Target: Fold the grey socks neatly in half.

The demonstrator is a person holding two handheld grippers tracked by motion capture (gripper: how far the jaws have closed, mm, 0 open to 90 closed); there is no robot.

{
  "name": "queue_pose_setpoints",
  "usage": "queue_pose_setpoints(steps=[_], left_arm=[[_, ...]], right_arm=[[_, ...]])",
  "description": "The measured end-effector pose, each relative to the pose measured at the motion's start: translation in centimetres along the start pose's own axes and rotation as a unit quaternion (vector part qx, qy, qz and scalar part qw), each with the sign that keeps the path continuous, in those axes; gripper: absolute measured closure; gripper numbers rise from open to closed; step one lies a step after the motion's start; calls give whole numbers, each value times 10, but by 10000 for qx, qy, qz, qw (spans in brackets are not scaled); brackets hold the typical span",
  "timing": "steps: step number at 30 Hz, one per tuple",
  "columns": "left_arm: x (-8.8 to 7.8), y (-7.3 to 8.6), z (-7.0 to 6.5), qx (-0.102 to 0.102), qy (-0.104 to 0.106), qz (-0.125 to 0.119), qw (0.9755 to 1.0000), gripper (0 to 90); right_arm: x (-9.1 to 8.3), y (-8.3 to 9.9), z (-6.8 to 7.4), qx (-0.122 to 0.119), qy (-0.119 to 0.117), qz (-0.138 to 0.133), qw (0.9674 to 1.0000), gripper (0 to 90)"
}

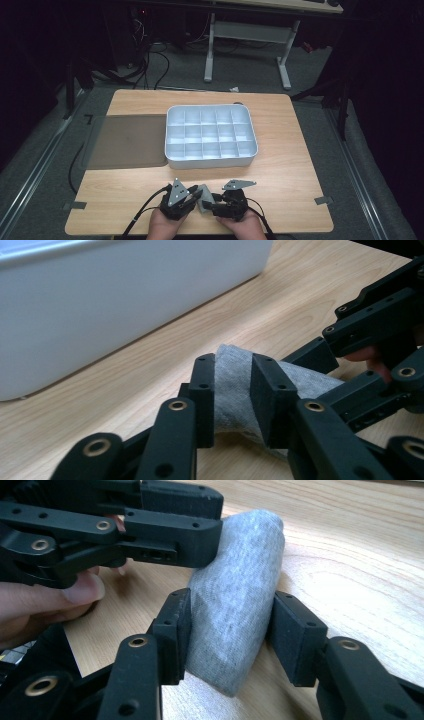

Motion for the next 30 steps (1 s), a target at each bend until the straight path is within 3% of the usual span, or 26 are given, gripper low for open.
queue_pose_setpoints(steps=[4,13,18,20,23,26,30], left_arm=[[-4,-1,4,231,-243,6,9994,635],[-19,8,16,362,-459,390,9975,545],[-26,7,23,338,-625,301,9970,531],[-27,8,27,368,-705,381,9961,509],[-28,12,33,137,-684,430,9966,495],[-27,13,37,-250,-549,506,9969,474],[-27,12,39,-336,-424,460,9975,477]], right_arm=[[2,0,3,-59,-72,70,9999,575],[2,-1,7,-242,-105,137,9996,647],[2,-1,9,-346,-78,127,9993,683],[1,-1,9,-375,-86,118,9992,689],[1,-1,10,-372,-99,100,9992,694],[1,-1,11,-376,-151,96,9991,696],[-2,-2,14,-429,-181,59,9989,701]])
Point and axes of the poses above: each handheld gripper's, and its own axes: x roughly forward along the jaws, y roughly out of its underside, z roughly to its left, the point moved 9 cm from there along x, roughly forward along the jaws, and after that the axes turned 3 degrees about -z, right-handed, at the moved point
